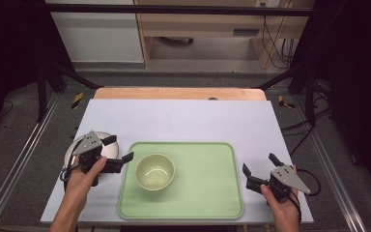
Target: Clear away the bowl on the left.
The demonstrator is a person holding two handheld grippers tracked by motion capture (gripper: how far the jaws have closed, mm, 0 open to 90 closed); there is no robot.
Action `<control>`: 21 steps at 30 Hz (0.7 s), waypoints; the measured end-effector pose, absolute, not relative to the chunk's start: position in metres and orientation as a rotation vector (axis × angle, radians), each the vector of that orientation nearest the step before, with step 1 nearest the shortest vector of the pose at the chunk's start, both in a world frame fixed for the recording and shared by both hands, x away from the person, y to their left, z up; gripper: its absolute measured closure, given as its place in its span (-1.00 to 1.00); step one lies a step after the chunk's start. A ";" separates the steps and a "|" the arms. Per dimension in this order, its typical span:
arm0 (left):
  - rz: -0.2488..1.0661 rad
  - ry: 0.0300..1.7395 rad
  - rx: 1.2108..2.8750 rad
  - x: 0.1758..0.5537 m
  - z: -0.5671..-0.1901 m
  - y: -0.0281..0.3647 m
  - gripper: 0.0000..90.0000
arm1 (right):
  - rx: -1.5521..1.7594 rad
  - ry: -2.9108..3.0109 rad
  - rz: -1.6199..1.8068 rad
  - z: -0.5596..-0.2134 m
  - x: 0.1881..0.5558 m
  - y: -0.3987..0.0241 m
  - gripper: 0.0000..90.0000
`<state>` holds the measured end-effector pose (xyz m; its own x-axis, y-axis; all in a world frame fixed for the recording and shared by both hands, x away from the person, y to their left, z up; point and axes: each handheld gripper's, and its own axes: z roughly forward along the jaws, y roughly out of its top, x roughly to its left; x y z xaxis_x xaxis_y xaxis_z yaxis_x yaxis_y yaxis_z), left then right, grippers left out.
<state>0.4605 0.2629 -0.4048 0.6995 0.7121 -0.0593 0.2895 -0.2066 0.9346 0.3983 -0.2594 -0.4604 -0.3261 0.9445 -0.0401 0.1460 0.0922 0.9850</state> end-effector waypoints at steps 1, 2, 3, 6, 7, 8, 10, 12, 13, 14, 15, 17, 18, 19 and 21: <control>0.471 0.795 1.787 0.460 -0.405 0.264 -0.88 | 1.102 1.604 1.314 -0.460 0.398 -0.259 -0.94; 0.472 0.796 1.784 0.460 -0.406 0.266 -0.88 | 1.101 1.602 1.316 -0.460 0.398 -0.259 -0.94; 0.471 0.798 1.783 0.459 -0.407 0.267 -0.88 | 1.102 1.603 1.314 -0.460 0.398 -0.259 -0.94; 0.471 0.796 1.783 0.459 -0.409 0.270 -0.88 | 1.101 1.604 1.314 -0.461 0.399 -0.259 -0.94; 0.469 0.796 1.781 0.458 -0.410 0.272 -0.88 | 1.099 1.604 1.314 -0.461 0.399 -0.259 -0.94; 0.470 0.799 1.775 0.458 -0.411 0.273 -0.88 | 1.100 1.604 1.315 -0.461 0.399 -0.259 -0.94; 0.476 0.800 1.770 0.457 -0.413 0.277 -0.88 | 1.100 1.604 1.316 -0.461 0.398 -0.259 -0.94; 0.480 0.799 1.776 0.456 -0.415 0.280 -0.89 | 1.101 1.604 1.315 -0.460 0.398 -0.259 -0.94; 0.479 0.798 1.778 0.456 -0.416 0.282 -0.89 | 1.101 1.604 1.314 -0.461 0.399 -0.259 -0.94; 0.480 0.798 1.780 0.455 -0.417 0.284 -0.89 | 1.103 1.602 1.315 -0.461 0.399 -0.259 -0.94; 0.481 0.799 1.779 0.454 -0.418 0.286 -0.90 | 1.102 1.603 1.315 -0.461 0.399 -0.259 -0.94; 0.484 0.801 1.775 0.453 -0.419 0.290 -0.90 | 1.099 1.604 1.315 -0.461 0.399 -0.259 -0.94; 0.484 0.801 1.771 0.452 -0.420 0.292 -0.90 | 1.100 1.605 1.316 -0.461 0.399 -0.259 -0.94; 0.485 0.800 1.774 0.451 -0.421 0.294 -0.90 | 1.102 1.606 1.316 -0.461 0.399 -0.258 -0.94; 0.493 0.803 1.778 0.450 -0.422 0.297 -0.91 | 1.101 1.605 1.317 -0.461 0.399 -0.258 -0.94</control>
